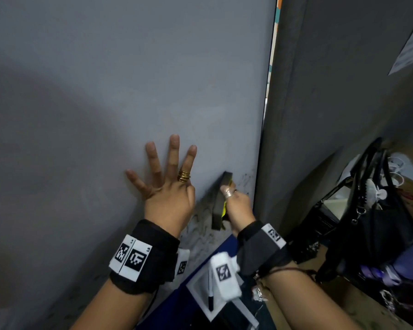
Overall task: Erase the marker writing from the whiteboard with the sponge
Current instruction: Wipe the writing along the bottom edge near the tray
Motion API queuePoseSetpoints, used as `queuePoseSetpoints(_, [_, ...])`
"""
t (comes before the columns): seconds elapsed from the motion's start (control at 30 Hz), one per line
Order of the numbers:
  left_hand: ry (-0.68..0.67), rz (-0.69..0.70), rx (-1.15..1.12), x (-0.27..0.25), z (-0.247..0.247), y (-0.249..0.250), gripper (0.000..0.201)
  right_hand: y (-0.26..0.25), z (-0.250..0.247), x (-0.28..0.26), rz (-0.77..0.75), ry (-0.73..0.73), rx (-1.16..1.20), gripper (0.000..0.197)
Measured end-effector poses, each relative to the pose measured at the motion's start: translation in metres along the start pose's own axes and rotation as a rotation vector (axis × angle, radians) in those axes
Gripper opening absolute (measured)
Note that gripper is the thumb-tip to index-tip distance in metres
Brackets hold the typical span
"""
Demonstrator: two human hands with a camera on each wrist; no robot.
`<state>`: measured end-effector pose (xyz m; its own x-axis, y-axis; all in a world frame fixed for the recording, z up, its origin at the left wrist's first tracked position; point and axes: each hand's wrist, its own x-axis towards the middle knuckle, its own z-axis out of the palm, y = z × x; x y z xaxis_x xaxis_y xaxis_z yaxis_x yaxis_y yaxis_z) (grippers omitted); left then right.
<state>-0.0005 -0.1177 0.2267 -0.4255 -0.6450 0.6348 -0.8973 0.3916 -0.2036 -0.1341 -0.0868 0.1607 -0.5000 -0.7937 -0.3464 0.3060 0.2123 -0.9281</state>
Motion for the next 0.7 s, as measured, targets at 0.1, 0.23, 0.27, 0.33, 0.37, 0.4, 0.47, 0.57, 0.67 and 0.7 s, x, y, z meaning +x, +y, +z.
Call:
queuePoseSetpoints(0.1, [-0.058,0.019,0.013,0.001,-0.007,-0.002,0.08,0.013,0.012,-0.02,-0.002,-0.095,0.028,0.018])
queuePoseSetpoints(0.23, [-0.147,0.137,0.072,-0.011,-0.028,-0.015,0.081,0.01,0.003,-0.006,-0.052,0.01,0.049,0.028])
queuePoseSetpoints(0.27, [-0.159,0.163,0.097,-0.017,-0.034,-0.023,0.081,0.008,-0.001,-0.001,-0.038,0.069,0.072,0.036])
queuePoseSetpoints(0.33, [-0.178,0.19,0.132,-0.032,-0.045,-0.041,0.082,0.006,-0.006,0.004,-0.025,0.128,0.103,0.031])
queuePoseSetpoints(0.37, [-0.183,0.187,0.144,-0.04,-0.05,-0.05,0.083,0.005,-0.005,0.002,-0.022,0.133,0.115,0.022])
queuePoseSetpoints(0.4, [-0.191,0.178,0.147,-0.047,-0.055,-0.06,0.083,0.007,-0.002,0.0,-0.014,0.133,0.127,0.015])
queuePoseSetpoints(0.47, [-0.186,0.165,0.119,-0.065,-0.066,-0.076,0.081,0.013,0.014,-0.016,-0.011,0.134,0.108,0.02])
queuePoseSetpoints(0.57, [-0.148,0.13,0.05,-0.087,-0.084,-0.1,0.072,0.032,0.051,-0.061,-0.042,0.08,0.041,0.019])
queuePoseSetpoints(0.67, [-0.15,0.12,0.077,-0.1,-0.093,-0.127,0.072,0.06,0.088,-0.099,-0.13,-0.02,0.042,0.028])
queuePoseSetpoints(0.7, [-0.155,0.137,0.101,-0.102,-0.092,-0.134,0.072,0.068,0.096,-0.107,-0.151,-0.039,0.034,0.033])
